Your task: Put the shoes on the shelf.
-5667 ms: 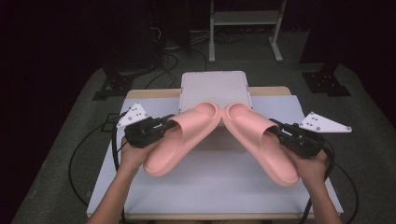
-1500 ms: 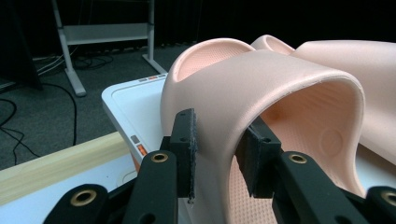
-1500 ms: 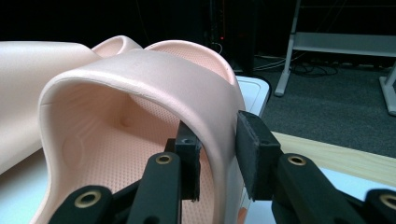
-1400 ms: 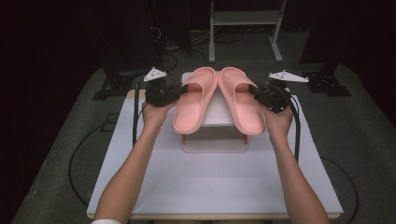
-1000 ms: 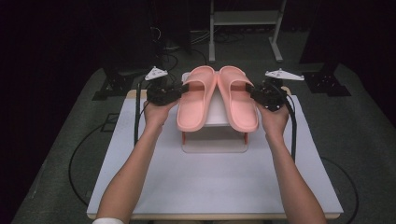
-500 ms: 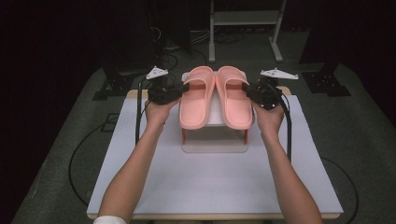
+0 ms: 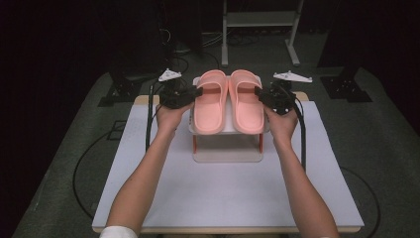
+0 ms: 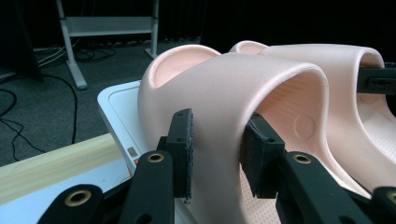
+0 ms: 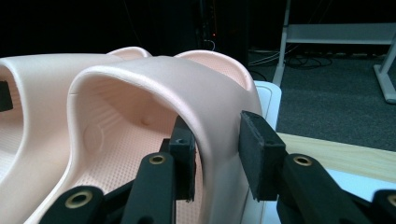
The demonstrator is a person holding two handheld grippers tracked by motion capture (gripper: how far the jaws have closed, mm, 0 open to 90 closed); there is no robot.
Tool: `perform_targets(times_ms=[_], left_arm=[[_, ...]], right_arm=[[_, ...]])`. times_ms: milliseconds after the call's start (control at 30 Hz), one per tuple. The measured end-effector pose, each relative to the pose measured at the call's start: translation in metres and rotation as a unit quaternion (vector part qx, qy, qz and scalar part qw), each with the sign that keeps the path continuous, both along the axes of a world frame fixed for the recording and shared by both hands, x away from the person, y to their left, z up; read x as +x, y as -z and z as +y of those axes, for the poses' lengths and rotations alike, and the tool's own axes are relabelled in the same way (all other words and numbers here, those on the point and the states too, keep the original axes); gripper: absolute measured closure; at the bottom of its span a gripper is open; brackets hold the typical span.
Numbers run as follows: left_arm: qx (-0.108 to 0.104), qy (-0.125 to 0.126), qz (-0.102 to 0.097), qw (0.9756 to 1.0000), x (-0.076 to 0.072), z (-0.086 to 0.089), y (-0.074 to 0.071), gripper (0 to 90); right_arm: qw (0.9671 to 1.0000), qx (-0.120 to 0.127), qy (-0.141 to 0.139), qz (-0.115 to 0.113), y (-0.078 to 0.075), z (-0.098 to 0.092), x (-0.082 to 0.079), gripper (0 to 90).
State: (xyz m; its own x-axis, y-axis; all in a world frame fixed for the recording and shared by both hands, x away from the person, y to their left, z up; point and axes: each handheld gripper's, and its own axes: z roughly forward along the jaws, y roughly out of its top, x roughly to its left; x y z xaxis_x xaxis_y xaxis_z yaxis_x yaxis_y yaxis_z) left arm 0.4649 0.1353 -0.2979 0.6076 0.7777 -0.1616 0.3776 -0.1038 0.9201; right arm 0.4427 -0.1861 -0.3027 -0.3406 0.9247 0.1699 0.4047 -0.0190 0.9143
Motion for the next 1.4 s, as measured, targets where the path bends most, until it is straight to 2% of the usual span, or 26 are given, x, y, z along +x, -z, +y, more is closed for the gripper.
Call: perform_targets(times_ms=[200, 733, 1400], left_arm=[[0.003, 0.000, 0.004, 1.0000, 0.005, -0.003, 0.001, 66.7], [0.003, 0.000, 0.003, 1.0000, 0.009, -0.005, 0.003, 66.5], [0.003, -0.005, -0.001, 1.0000, 0.018, -0.009, 0.003, 65.9]], right_arm=[[1.0000, -0.008, 0.003, 0.002, 0.000, 0.003, 0.005, 66.3], [0.9999, -0.005, 0.011, 0.000, 0.003, 0.007, 0.011, 65.9], [0.9995, -0.026, 0.019, -0.004, 0.001, 0.011, 0.018, 65.4]])
